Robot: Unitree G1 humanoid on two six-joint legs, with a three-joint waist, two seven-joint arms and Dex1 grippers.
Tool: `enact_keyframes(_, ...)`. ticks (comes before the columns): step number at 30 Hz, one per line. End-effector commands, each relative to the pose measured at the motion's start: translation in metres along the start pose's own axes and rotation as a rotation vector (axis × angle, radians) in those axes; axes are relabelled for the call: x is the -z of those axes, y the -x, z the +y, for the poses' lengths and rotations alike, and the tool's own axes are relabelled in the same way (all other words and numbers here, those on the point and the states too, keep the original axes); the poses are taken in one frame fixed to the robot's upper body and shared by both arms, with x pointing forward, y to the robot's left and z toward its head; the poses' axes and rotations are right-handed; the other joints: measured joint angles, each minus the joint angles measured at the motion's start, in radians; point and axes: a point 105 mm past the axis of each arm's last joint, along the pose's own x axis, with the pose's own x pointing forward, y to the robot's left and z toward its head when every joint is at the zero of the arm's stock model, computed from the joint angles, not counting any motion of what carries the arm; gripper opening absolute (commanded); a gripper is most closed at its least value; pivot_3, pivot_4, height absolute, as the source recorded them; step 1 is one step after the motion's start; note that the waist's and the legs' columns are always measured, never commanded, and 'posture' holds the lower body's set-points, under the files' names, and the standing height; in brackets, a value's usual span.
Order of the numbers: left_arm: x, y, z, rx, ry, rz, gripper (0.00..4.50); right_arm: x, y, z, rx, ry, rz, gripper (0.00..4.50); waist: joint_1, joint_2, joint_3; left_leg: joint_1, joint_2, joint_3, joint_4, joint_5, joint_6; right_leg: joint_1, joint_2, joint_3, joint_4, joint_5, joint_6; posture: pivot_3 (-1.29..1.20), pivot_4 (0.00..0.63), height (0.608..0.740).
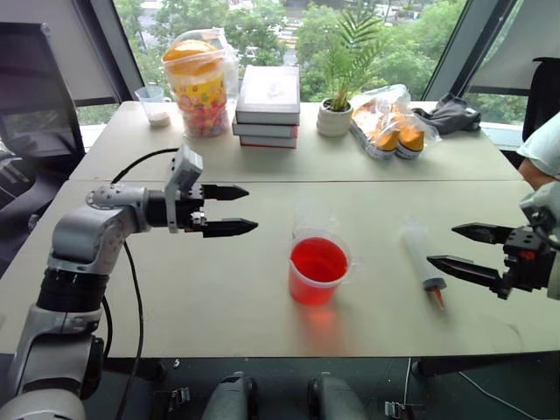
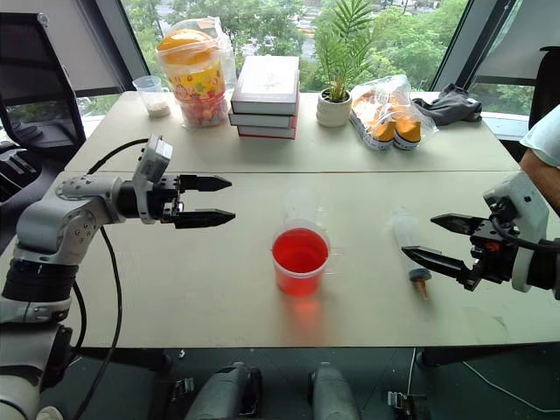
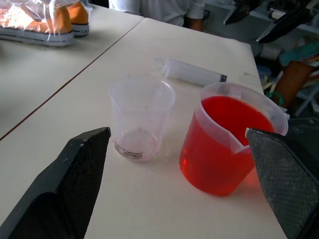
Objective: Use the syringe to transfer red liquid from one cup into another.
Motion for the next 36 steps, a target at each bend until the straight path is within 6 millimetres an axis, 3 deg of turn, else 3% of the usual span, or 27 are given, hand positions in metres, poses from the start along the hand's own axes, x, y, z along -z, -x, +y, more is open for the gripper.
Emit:
enact_keyframes(1, -0.013, 0.003, -0.002, -0.003, -0.038, -0.027, 4.5, -0.01, -0.001, -0.012, 0.065, -0.025, -0.005, 4.45, 0.0, 0.0, 0.0, 0.0, 0.0, 0.0, 0.0, 0.0, 0.0, 0.0, 0.0, 0.0, 0.0, 0.0, 0.0, 0.0, 0.15, 0.74)
enact_keyframes(13, -0.012, -0.009, -0.001, 0.016, -0.043, -0.056, 4.5, 0.005, -0.053, -0.046, 0.138, -0.377, 0.422, 4.45, -0.004, 0.001, 0.0, -0.007, 0.0, 0.0, -0.001, 0.0, 0.0, -0.009, -0.001, 0.001, 0.0, -0.001, -0.005, 0.0, 0.15, 0.74)
enact_keyframes(19, -0.009, -0.011, -0.005, 0.004, -0.041, -0.075, 4.5, 0.025, -0.077, -0.062, 0.208, -0.416, 0.555, 4.45, -0.001, 0.001, 0.0, -0.025, 0.0, 0.001, 0.001, 0.001, -0.002, -0.026, -0.001, 0.001, 0.001, 0.002, -0.001, 0.0, 0.15, 0.74)
enact_keyframes(29, -0.006, -0.01, -0.009, -0.043, -0.034, -0.101, 4.5, 0.047, -0.11, -0.072, 0.206, -0.393, 0.646, 4.45, -0.004, 0.001, -0.001, -0.025, 0.0, 0.001, 0.012, 0.0, 0.0, -0.024, 0.002, -0.001, 0.008, 0.003, 0.0, 0.0, 0.15, 0.74)
enact_keyframes(32, -0.005, -0.011, -0.01, -0.049, -0.032, -0.102, 4.5, 0.049, -0.116, -0.073, 0.205, -0.366, 0.665, 3.63, -0.004, 0.0, -0.001, -0.025, 0.0, 0.001, 0.016, 0.0, 0.001, -0.023, 0.002, -0.001, 0.012, 0.003, 0.001, 0.0, 0.15, 0.74)
enact_keyframes(36, -0.005, -0.011, -0.01, -0.053, -0.031, -0.104, 4.5, 0.051, -0.117, -0.073, 0.202, -0.339, 0.686, 1.7, -0.004, 0.0, -0.001, -0.021, 0.0, 0.001, 0.017, 0.0, 0.001, -0.021, 0.002, -0.001, 0.016, 0.003, 0.0, 0.0, 0.15, 0.74)
